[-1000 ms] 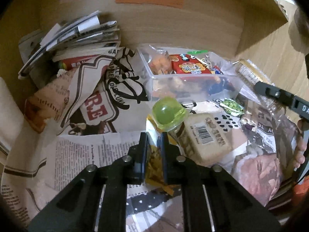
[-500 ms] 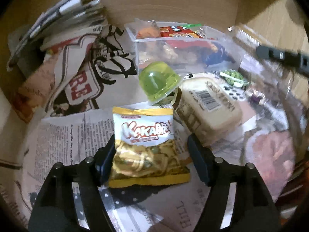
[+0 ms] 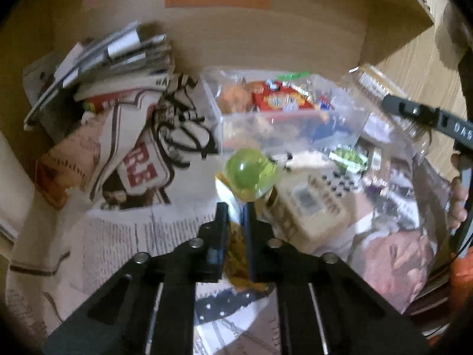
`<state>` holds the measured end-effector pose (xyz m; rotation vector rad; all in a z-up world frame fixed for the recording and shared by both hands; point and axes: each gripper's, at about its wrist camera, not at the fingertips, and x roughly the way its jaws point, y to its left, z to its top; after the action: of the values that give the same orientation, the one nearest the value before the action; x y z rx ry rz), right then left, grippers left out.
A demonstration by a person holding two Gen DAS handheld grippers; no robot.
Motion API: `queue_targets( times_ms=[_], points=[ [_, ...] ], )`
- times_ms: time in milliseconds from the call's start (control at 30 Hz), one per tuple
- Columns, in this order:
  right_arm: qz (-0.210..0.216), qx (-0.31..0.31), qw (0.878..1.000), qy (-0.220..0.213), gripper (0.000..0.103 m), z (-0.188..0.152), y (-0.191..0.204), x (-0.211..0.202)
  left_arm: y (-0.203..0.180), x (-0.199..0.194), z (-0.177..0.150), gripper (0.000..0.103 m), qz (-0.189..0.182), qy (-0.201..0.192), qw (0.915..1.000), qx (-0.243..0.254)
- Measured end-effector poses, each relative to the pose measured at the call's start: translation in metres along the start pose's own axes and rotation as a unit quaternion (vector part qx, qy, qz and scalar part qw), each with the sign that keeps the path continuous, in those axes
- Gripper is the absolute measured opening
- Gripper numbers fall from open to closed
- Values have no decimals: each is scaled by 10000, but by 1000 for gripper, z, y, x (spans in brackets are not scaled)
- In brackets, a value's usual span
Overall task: Organize snacks
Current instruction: 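Grasp the yellow Kakabi snack bag with left tool while right tool holds the snack roll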
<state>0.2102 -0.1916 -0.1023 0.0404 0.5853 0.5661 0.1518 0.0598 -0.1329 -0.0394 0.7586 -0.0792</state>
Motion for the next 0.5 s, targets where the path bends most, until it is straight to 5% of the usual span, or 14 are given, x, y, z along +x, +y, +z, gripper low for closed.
queue_targets(
  times_ms=[267, 333, 400, 500],
  points=[
    [4, 39, 10000, -28, 32, 3, -4, 2, -8, 14, -8, 9, 80, 296, 9992, 259],
    [2, 34, 10000, 14, 32, 2, -6, 5, -12, 20, -17, 26, 270, 423, 9980, 387],
    [13, 56, 10000, 56, 32, 2, -8, 8, -12, 20, -22, 66, 340, 331, 9981, 396],
    [19, 70, 9999, 96, 32, 3, -11, 11, -7, 19, -25, 80, 371, 206, 9988, 222]
  ],
)
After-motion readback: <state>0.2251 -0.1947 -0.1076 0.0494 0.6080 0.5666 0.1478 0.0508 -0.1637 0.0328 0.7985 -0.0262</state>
